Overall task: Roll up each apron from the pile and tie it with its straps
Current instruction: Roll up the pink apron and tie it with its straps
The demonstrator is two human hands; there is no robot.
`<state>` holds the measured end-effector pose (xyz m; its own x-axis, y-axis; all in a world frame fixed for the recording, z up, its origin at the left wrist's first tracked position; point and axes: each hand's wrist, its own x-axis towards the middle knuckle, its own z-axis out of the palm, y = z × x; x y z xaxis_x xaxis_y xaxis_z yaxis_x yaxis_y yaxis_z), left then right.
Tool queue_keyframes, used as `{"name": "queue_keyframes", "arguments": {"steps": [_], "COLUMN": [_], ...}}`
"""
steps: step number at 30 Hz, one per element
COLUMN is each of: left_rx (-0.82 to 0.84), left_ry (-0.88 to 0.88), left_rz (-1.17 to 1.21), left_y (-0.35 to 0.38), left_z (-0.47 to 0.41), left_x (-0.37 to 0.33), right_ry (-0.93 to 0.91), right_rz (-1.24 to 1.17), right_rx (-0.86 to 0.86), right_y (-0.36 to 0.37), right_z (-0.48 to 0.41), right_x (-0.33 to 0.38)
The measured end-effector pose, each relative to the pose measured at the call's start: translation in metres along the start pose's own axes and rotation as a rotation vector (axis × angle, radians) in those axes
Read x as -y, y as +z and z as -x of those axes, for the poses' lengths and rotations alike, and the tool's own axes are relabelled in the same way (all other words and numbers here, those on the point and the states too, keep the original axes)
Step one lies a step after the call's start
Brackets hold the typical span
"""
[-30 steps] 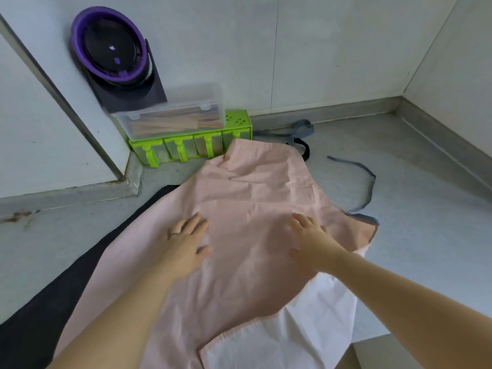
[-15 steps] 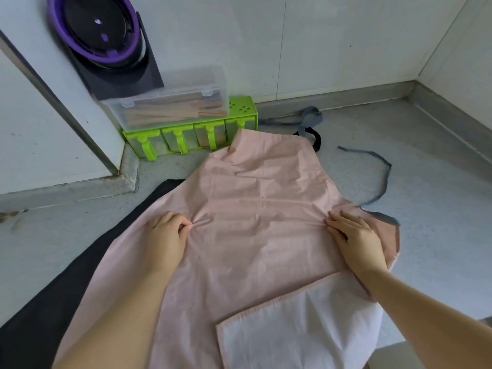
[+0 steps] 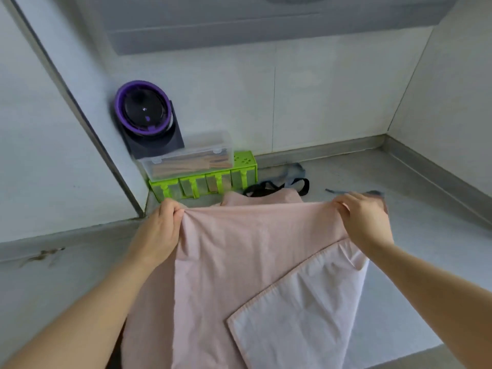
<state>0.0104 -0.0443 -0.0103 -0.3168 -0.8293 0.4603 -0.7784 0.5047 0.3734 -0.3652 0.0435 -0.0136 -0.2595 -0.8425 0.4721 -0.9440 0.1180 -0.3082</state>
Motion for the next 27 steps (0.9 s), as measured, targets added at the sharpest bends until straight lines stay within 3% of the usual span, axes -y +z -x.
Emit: {"name": "queue_keyframes", "arguments": {"steps": [6, 8, 10, 11, 12, 15, 21, 25, 27], "left_rx": [-0.171, -0.326, -0.602, -0.681, -0.668, -0.242, -0.283, -0.397, -0.434], "left_ry": [0.076, 0.091, 0.172, 0.198, 0.181, 0.023, 0.075, 0.112, 0.136], "left_rz": [-0.212, -0.265, -0.249, -0.269, -0.335, -0.488, -0.341, -0.356, -0.397], "left_y": [-0.141, -0.199, -0.25, -0.262, -0.271, -0.258, -0.274, -0.288, -0.285], "left_z": [-0.079, -0.098, -0.099, -0.096, -0.094, -0.084, -0.075, -0.072, -0.069], "left_x": [-0.069, -0.099, -0.126, -0.133, -0.139, -0.131, -0.123, -0.122, -0.119], "right_ry": [0.105, 0.098, -0.003, -0.056, -0.102, -0.012, 0.07, -0.085, -0.147], "right_rz": [-0.262, -0.413, -0.601, -0.602, -0.497, -0.119, -0.196, -0.217, -0.158], "right_rx": [-0.116, -0.32, -0.634, -0.683, -0.605, -0.009, -0.03, -0.126, -0.075], "right_y": [-0.121, -0.174, -0.217, -0.226, -0.23, -0.211, -0.226, -0.235, -0.231], "right_z": [-0.098, -0.12, -0.123, -0.118, -0.119, -0.118, -0.126, -0.125, -0.121], "right_x": [0.049, 0.071, 0.093, 0.099, 0.099, 0.083, 0.094, 0.095, 0.095]}}
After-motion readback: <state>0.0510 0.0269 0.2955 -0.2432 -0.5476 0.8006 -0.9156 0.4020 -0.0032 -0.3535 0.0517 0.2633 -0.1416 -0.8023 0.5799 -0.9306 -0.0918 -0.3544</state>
